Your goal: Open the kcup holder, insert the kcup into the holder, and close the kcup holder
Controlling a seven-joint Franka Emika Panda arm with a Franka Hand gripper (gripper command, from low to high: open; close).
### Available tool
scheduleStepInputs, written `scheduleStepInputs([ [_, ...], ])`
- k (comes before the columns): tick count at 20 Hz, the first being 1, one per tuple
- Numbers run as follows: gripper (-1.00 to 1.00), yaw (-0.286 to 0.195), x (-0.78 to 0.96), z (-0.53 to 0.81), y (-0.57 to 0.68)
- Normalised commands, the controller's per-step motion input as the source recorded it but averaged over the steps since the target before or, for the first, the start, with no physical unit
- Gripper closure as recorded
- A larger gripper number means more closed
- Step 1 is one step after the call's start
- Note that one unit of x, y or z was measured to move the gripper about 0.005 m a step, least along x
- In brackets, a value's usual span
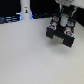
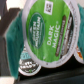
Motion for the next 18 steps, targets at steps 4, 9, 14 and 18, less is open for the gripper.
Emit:
scheduleStepInputs([
  [4, 1.0, 0.001, 0.01, -0.14, -0.03],
  [9, 1.0, 0.0, 0.01, -0.06, -0.04],
  [14, 1.0, -0.003, -0.07, 0.07, -0.07],
  [18, 1.0, -0.05, -0.25, 0.28, -0.29],
])
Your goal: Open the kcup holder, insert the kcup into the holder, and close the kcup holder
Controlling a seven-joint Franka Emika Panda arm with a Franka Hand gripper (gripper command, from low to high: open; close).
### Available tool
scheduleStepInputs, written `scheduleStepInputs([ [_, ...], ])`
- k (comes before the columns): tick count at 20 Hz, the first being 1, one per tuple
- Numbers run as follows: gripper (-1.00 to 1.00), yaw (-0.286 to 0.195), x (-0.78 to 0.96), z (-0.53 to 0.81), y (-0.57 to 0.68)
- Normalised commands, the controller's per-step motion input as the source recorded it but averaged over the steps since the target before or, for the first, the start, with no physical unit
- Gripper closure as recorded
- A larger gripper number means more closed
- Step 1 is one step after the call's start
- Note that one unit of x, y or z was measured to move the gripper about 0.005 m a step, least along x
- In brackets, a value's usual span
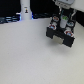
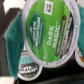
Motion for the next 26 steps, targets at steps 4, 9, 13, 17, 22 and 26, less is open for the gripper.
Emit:
scheduleStepInputs([
  [4, 1.0, -0.016, -0.16, 0.08, -0.09],
  [9, 1.0, -0.003, 0.02, -0.13, -0.02],
  [13, 1.0, -0.008, 0.04, -0.15, -0.03],
  [17, 1.0, -0.006, 0.06, -0.18, -0.02],
  [22, 1.0, -0.01, 0.07, -0.2, -0.01],
  [26, 1.0, -0.003, 0.01, -0.27, -0.02],
])
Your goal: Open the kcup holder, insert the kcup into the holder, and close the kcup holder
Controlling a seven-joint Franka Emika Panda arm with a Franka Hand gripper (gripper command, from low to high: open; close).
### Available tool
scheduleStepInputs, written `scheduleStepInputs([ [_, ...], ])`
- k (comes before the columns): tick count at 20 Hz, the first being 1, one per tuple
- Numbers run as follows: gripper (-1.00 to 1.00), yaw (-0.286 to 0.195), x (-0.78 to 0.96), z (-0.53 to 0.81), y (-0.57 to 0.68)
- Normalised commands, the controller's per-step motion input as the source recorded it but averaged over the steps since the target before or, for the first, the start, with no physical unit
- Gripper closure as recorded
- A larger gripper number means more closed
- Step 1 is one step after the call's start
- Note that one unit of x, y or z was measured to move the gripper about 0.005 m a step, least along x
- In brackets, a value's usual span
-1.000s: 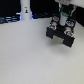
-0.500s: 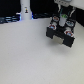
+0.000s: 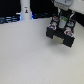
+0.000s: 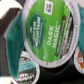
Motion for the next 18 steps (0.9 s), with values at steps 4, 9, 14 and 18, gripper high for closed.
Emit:
scheduleStepInputs([
  [4, 1.0, 0.008, 0.03, -0.28, 0.04],
  [9, -1.0, 0.033, 0.04, -0.13, 0.1],
  [14, -1.0, 0.062, 0.09, 0.19, 0.06],
  [18, -1.0, 0.065, 0.15, 0.37, 0.0],
])
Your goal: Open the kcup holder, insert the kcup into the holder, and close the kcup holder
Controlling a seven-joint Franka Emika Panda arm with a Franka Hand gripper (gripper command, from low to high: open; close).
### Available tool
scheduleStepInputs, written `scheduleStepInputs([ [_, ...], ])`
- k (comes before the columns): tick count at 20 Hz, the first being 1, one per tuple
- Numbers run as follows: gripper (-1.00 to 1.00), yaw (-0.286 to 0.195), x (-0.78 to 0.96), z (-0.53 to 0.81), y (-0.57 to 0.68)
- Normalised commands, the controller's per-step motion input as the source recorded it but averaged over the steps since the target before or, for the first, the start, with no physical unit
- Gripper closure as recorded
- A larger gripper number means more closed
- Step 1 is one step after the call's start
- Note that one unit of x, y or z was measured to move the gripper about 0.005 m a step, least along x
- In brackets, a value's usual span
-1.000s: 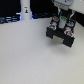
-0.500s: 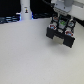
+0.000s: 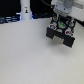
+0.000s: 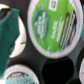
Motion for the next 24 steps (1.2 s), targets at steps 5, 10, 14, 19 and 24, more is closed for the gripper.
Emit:
scheduleStepInputs([
  [5, -1.0, 0.08, 0.23, 0.44, -0.15],
  [10, -1.0, 0.08, 0.41, 0.38, -0.39],
  [14, -1.0, 0.067, 0.49, 0.26, -0.42],
  [19, -1.0, 0.036, 0.57, 0.15, -0.44],
  [24, -1.0, 0.026, 0.62, 0.1, -0.41],
])
